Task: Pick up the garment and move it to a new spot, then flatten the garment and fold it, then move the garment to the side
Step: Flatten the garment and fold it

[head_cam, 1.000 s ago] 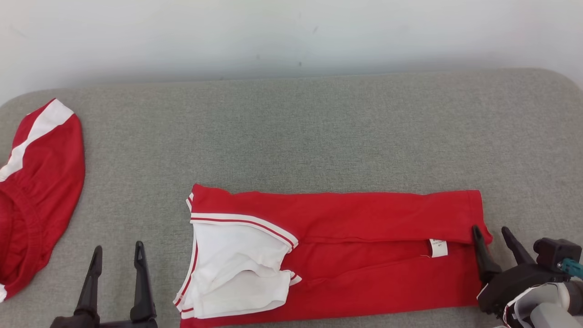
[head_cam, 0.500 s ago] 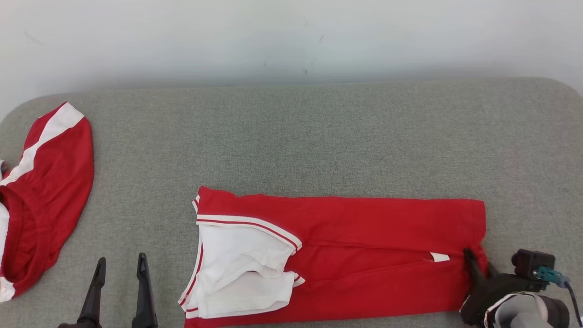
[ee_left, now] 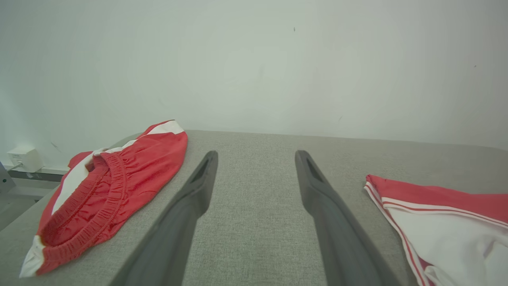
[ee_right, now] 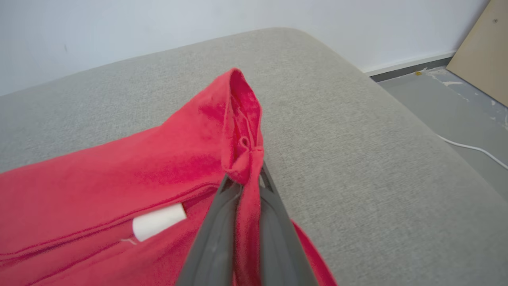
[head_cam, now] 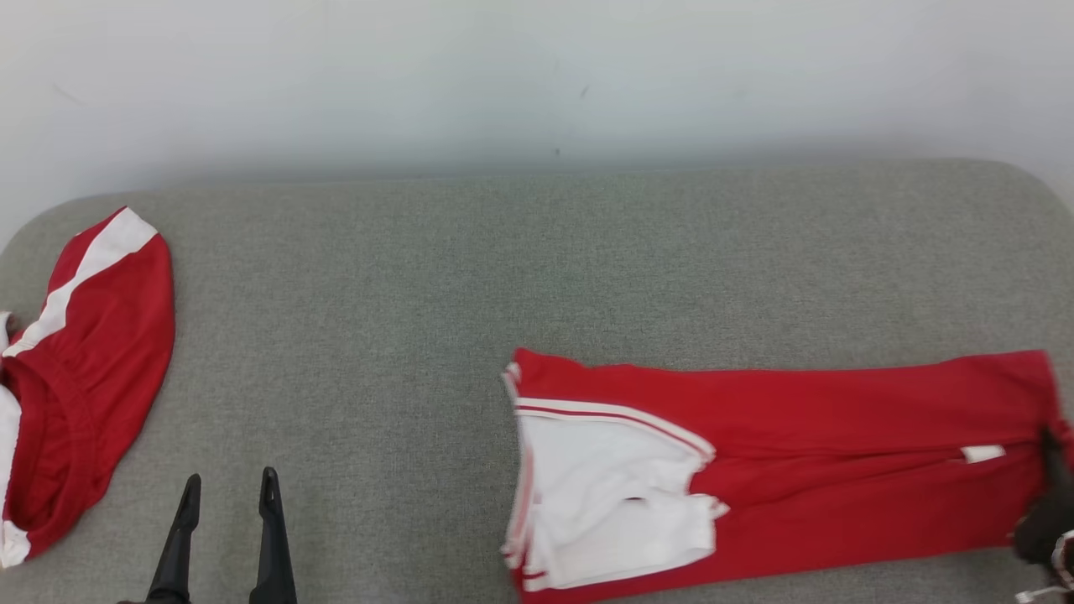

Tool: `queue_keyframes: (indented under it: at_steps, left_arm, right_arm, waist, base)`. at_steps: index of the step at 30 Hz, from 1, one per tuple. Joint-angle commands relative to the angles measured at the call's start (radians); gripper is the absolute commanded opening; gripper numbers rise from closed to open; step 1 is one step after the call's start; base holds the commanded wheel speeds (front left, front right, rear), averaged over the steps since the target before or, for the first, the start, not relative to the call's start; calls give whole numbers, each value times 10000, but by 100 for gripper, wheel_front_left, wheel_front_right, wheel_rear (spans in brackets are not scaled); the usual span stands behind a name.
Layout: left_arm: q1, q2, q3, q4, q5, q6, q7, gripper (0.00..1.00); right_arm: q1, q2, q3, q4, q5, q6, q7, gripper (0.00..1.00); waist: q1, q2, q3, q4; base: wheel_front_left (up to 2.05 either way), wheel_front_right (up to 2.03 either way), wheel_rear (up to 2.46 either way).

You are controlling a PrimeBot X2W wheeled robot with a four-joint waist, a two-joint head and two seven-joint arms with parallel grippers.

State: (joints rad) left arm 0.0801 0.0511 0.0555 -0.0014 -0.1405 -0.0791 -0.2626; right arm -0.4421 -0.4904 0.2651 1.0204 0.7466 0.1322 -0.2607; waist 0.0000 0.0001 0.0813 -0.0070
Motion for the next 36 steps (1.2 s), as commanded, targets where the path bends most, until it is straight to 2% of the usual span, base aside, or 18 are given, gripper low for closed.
queue_keyframes:
  at_steps: [1,5,10,26,30,36]
  left_arm:
    - [87,-9,-7,-63,107,28,-31,100]
    - [244,-8,95,-97,153,95,-31,100]
    - [342,-8,229,-12,161,154,-31,100]
    - [382,-9,289,132,99,256,-31,100]
    - [340,-8,233,139,68,316,-31,100]
    - [125,-8,26,200,67,324,-31,100]
  right_arm:
    - [-2,-233,-156,-24,-55,-32,-54,0]
    - [20,-608,-561,-309,-380,-30,-53,0]
    - [96,-149,-397,-1003,-891,-30,-55,0]
    - [767,2847,1438,-3742,-1550,-30,209,0]
    - [814,3551,1635,-4006,-1686,-29,391,0]
    - [693,4192,1951,-3990,-1854,-29,578,0]
  waist:
    - [0,-1,-63,-36]
    - [0,-1,-149,-154]
    - [0,-1,-245,-295]
    - [0,-1,-372,75]
    - [0,-1,-329,156]
    - [0,-1,-218,368]
  base:
    - [0,0,0]
    - [0,0,0]
    - [0,0,0]
    - [0,0,0]
    - [0,0,0]
    - [0,0,0]
